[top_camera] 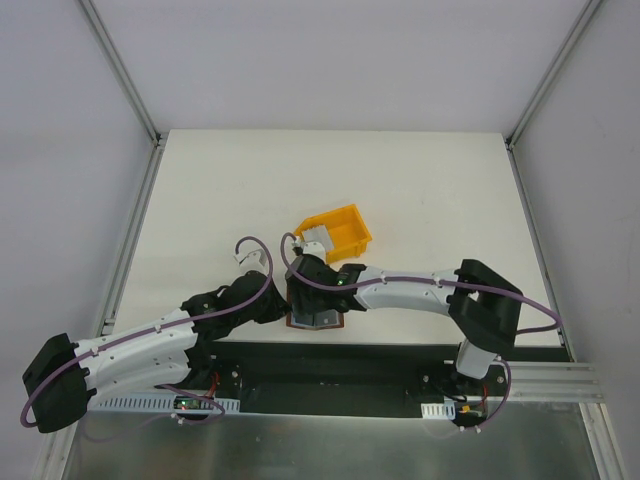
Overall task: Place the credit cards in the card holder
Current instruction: Turn over the card slot in the card holder.
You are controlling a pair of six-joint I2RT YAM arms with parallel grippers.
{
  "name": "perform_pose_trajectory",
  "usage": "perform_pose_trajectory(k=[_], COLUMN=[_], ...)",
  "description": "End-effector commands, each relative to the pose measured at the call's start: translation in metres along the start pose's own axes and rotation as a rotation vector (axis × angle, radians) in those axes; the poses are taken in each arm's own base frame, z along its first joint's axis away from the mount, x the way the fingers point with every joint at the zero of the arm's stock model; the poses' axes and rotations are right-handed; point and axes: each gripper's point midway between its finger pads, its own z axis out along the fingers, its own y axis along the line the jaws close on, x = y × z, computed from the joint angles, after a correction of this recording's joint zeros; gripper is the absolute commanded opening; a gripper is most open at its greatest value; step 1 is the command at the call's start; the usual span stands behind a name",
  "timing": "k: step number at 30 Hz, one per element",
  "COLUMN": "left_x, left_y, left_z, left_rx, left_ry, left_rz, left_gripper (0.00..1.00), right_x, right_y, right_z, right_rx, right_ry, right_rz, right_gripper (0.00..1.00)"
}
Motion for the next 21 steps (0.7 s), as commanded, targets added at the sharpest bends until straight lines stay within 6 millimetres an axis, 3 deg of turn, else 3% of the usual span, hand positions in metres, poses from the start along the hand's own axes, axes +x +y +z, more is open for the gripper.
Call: perform_pose_trajectory(k=[1,9,21], left_x=[-0.012,-0.012,-0.009], left_y=[-0.028,-0.027,-0.023], left_z=[-0.007,-0.007,-0.006], left_rx=[0.092,0.092,0.087], left_ry=[-0.035,-0.034,-0.03], left_rz=[-0.005,-0.007,-0.007], left_gripper=[0.0,0.0,0.0], right_x=[-0.007,-0.006,-0.018], right_y=[0.014,0.005,-0.015], right_z=[0.0,0.001,-0.023], right_rx=[-0.015,0.036,0.124], right_ry=[-0.016,-0.011,-0.065], right_rz=[0.004,-0.011,-0.052], right_gripper=[0.62,0.52,0.47])
